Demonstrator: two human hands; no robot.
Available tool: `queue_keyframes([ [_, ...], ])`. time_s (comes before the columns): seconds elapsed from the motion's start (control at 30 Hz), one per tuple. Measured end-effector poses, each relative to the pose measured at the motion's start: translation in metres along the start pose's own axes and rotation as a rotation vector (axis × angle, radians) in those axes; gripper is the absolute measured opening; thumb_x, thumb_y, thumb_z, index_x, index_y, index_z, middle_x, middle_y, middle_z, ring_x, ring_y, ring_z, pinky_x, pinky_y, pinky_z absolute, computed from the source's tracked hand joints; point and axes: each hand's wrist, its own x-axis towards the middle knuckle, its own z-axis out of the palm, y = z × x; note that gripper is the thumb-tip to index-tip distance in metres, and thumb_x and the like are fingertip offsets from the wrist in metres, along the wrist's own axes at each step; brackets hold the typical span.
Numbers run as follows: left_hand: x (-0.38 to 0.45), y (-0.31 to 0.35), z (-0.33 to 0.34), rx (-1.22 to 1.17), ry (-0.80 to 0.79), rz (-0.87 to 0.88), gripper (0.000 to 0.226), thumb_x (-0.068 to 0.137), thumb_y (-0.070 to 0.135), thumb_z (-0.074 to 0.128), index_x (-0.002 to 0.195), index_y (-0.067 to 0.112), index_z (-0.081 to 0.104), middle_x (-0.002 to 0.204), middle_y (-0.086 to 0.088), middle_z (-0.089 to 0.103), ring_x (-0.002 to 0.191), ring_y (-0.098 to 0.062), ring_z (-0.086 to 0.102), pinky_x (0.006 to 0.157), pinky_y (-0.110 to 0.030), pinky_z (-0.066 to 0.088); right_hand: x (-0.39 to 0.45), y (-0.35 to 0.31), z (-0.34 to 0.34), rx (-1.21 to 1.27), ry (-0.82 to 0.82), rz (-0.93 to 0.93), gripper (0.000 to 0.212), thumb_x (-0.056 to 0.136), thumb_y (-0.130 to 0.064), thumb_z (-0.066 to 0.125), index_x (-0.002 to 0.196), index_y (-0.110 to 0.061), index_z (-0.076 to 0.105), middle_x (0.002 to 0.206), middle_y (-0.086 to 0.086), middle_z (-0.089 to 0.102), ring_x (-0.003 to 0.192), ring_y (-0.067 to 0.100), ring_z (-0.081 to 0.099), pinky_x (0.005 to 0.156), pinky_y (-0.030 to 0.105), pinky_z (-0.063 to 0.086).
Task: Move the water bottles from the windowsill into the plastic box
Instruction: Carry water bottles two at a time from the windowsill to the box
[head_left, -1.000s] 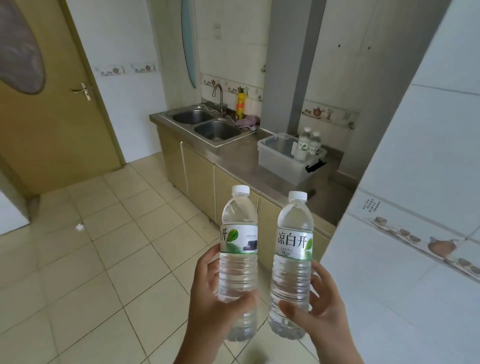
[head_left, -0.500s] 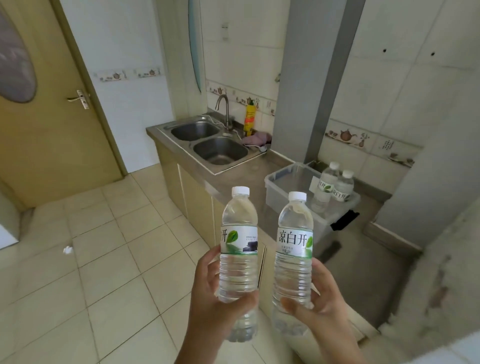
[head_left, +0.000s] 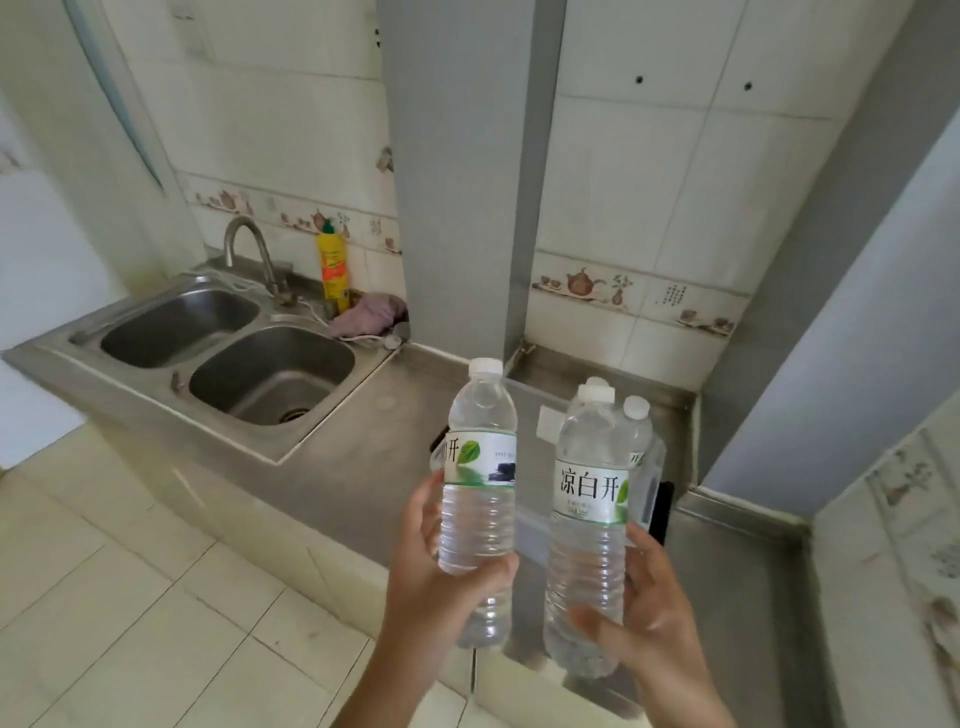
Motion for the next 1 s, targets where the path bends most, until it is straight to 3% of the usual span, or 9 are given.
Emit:
queue_keyframes([
  [0.17,0.079,-0.006,0.036,0.037,-0.122,-0.036,0.073,0.06,-0.008,0.084,0.117,0.031,0.06,0.095,-0.005,0.075,0.081,-0.019,0.074,0.061,-0.02,0.056,0.053,0.0,-0.016,-0.055,0.128,-0.027,0.112,0.023,-0.029,0.098,0.124,-0.028,0.05,0.119,0.005,0.065,0.111,0.026,0.062,0.088,0.042,0.054],
  [0.23,0.109,-0.012,0.052,0.07,-0.128,-0.04,0.063,0.063,-0.008,0.084,0.115,0.022,0.064,0.091,-0.002,0.077,0.079,-0.016,0.075,0.063,-0.021,0.056,0.075,0.0,-0.028,-0.043,0.173,-0.02,0.112,0.022,-0.021,0.096,0.124,-0.028,0.047,0.119,0.004,0.065,0.106,0.021,0.064,0.081,0.034,0.056],
  [0.33,0.144,-0.023,0.074,0.128,-0.128,-0.035,0.059,0.06,-0.004,0.087,0.11,0.019,0.067,0.086,0.004,0.078,0.075,-0.009,0.074,0.063,-0.02,0.056,0.102,-0.002,-0.038,-0.077,0.218,0.005,0.111,0.022,-0.027,0.097,0.121,-0.033,0.047,0.114,-0.009,0.069,0.103,0.013,0.066,0.077,0.029,0.056],
  [0.43,0.168,-0.03,0.093,0.223,-0.148,0.007,0.077,0.047,0.025,0.093,0.118,0.022,0.064,0.102,0.008,0.074,0.09,-0.009,0.072,0.077,-0.029,0.059,0.125,-0.006,-0.044,-0.101,0.317,0.034,0.082,0.052,0.016,0.083,0.112,-0.029,0.051,0.102,-0.006,0.07,0.094,0.01,0.069,0.064,0.021,0.055],
  [0.5,0.183,-0.037,0.101,0.264,-0.196,0.003,0.086,0.045,0.031,0.094,0.123,0.023,0.06,0.11,0.009,0.071,0.097,-0.009,0.07,0.078,-0.027,0.058,0.138,-0.005,-0.049,-0.111,0.354,0.048,0.075,0.06,0.026,0.072,0.109,-0.027,0.051,0.102,-0.009,0.066,0.081,0.0,0.069,0.056,0.013,0.052],
  [0.63,0.205,-0.053,0.11,0.329,-0.304,-0.005,0.081,0.052,0.014,0.095,0.123,0.023,0.057,0.111,0.008,0.07,0.096,-0.006,0.068,0.07,-0.016,0.056,0.153,0.01,-0.054,-0.172,0.408,0.085,0.075,0.06,0.018,0.077,0.118,-0.021,0.05,0.108,-0.005,0.066,0.084,0.0,0.068,0.061,0.013,0.053],
  [0.73,0.217,-0.069,0.116,0.326,-0.324,-0.045,0.074,0.051,0.008,0.095,0.111,0.031,0.059,0.107,0.008,0.071,0.094,-0.007,0.069,0.071,-0.018,0.054,0.158,0.024,-0.051,-0.203,0.412,0.123,0.08,0.059,0.019,0.077,0.123,-0.02,0.049,0.112,0.001,0.067,0.092,0.009,0.068,0.068,0.02,0.055],
  [0.87,0.227,-0.088,0.117,0.334,-0.34,-0.087,0.073,0.042,0.016,0.098,0.099,0.035,0.057,0.1,0.013,0.072,0.087,-0.002,0.07,0.07,-0.018,0.055,0.163,0.029,-0.045,-0.293,0.433,0.157,0.073,0.059,0.019,0.077,0.113,-0.026,0.055,0.103,-0.007,0.07,0.089,0.002,0.068,0.064,0.014,0.053],
  [1.0,0.231,-0.103,0.118,0.393,-0.378,0.007,0.077,0.039,0.022,0.098,0.1,0.032,0.052,0.1,0.011,0.069,0.089,0.003,0.067,0.071,-0.011,0.051,0.166,0.032,-0.047,-0.485,0.451,0.17,0.07,0.052,0.004,0.087,0.102,-0.032,0.056,0.1,-0.011,0.068,0.084,-0.005,0.066,0.064,0.008,0.049],
])
